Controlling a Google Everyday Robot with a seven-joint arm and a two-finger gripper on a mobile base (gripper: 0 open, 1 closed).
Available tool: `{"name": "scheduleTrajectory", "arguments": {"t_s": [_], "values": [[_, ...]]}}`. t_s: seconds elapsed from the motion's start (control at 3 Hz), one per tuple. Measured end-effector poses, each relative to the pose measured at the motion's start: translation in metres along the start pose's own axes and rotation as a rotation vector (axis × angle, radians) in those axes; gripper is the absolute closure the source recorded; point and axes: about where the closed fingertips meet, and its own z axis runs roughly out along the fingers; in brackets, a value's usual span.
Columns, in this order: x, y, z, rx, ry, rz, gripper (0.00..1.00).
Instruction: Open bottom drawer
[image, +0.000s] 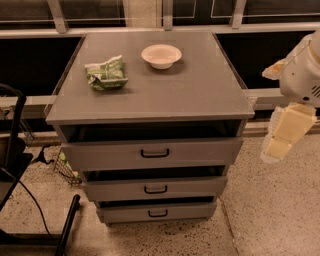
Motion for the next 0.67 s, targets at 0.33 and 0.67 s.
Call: {"name": "scheduleTrajectory", "arguments": {"t_s": [0.33,0.67], "values": [[0.003,0.001,0.027,0.020,-0.037,0.026,0.00],[0.009,0.004,0.067,0.027,-0.062,0.067,0.00]]}}
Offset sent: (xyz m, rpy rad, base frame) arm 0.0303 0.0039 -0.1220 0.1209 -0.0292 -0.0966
